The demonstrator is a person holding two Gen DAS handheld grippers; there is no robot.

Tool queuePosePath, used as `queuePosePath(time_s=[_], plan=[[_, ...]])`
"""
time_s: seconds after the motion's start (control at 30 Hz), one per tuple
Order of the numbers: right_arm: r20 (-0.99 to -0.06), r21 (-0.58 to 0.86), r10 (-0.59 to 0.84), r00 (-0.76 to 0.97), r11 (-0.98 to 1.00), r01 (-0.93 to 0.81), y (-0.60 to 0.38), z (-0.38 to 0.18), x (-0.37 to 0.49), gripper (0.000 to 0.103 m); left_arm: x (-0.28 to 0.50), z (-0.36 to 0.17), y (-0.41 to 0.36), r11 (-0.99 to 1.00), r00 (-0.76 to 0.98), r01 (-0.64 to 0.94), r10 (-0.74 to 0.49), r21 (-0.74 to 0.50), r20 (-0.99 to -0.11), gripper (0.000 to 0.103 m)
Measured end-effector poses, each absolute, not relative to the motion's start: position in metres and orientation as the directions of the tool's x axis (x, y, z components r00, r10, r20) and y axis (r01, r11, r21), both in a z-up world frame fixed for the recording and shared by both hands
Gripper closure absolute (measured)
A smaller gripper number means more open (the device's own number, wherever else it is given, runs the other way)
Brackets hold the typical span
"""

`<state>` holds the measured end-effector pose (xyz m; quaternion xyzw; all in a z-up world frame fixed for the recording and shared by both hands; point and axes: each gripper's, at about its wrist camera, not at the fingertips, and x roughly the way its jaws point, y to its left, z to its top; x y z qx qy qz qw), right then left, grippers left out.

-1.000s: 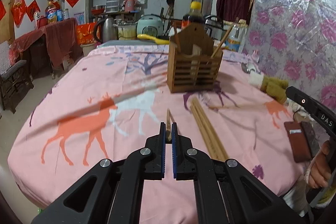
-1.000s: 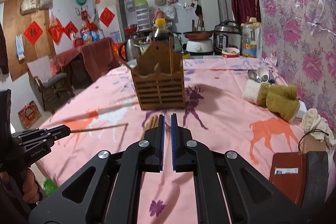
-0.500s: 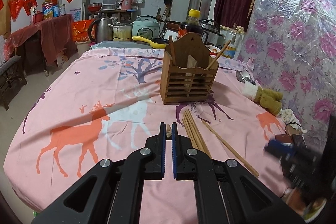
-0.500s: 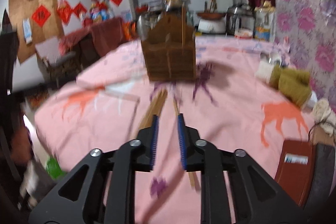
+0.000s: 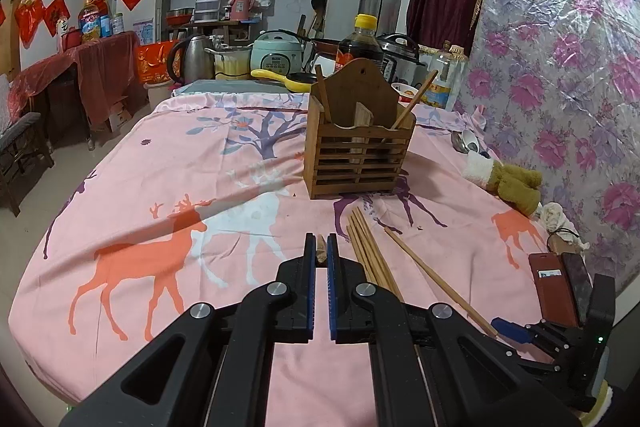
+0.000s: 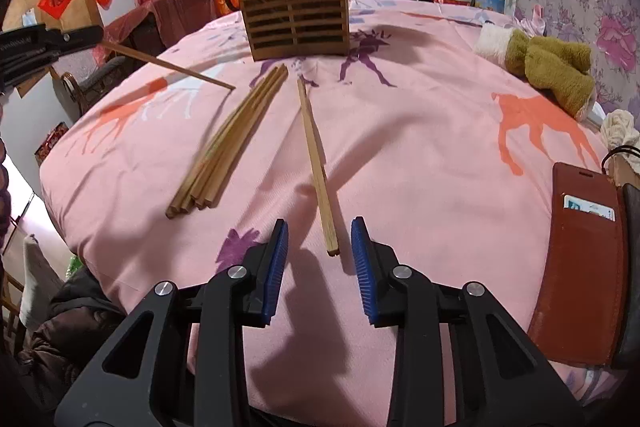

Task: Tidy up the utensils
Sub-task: 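Carry both held chopsticks up over the wooden utensil holder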

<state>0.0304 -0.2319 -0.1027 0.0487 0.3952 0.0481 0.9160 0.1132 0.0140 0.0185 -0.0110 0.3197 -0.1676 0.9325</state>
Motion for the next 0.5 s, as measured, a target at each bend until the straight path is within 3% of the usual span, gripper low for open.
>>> queuePosePath(time_s=[0.1,0.5], plan=[[-0.691,0.119,0.107,0.715,0.992,-0.034,-0.234,-0.095,0.027,0.096,0.113,0.019,0.014,0.944,0.738,0.305,-0.32,-0.129,-0.594,0.097],[-0.499,0.095,0.075,0.864,0.995,-0.031,-0.245,0.003,0.024,0.097,0.115,0.047,0.012,0.938,0.755,0.327,-0.334,-0.118,-0.565,0.097]])
